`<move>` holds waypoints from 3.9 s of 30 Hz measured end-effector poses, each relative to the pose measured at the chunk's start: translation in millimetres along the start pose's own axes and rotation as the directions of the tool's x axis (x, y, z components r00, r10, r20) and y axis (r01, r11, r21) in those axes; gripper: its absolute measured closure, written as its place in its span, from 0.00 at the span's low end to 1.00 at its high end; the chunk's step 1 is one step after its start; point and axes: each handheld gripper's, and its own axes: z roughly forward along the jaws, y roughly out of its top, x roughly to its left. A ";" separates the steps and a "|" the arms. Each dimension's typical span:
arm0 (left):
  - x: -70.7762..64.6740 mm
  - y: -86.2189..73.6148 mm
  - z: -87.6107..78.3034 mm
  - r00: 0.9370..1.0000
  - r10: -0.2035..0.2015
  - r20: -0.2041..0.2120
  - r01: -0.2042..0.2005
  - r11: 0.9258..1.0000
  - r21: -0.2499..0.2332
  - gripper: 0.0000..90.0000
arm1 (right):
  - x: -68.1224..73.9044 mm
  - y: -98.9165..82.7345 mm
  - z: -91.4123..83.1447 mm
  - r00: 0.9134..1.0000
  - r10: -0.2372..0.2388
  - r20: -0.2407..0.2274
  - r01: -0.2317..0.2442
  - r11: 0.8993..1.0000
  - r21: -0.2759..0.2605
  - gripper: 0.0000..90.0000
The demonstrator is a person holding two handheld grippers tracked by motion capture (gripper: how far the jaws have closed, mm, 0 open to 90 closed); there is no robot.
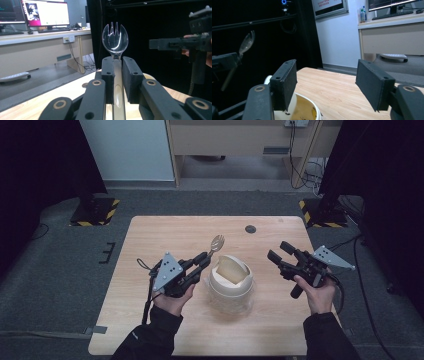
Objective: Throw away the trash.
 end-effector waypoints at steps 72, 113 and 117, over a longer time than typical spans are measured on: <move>69.9 -107.3 -87.9 0.974 -0.134 -0.182 0.186 0.933 0.308 0.40 | -2.5 35.6 0.2 0.990 0.123 -0.065 -0.131 0.981 -0.140 0.95; 100.9 -138.1 -84.5 0.949 -0.166 -0.269 0.274 0.857 0.437 0.27 | -16.5 -39.7 21.9 0.994 0.096 0.042 -0.101 0.985 0.138 0.58; 103.2 -140.7 -84.6 0.949 -0.161 -0.272 0.276 0.843 0.462 0.24 | -31.1 -53.1 8.0 0.991 0.085 0.105 -0.102 0.980 0.169 0.46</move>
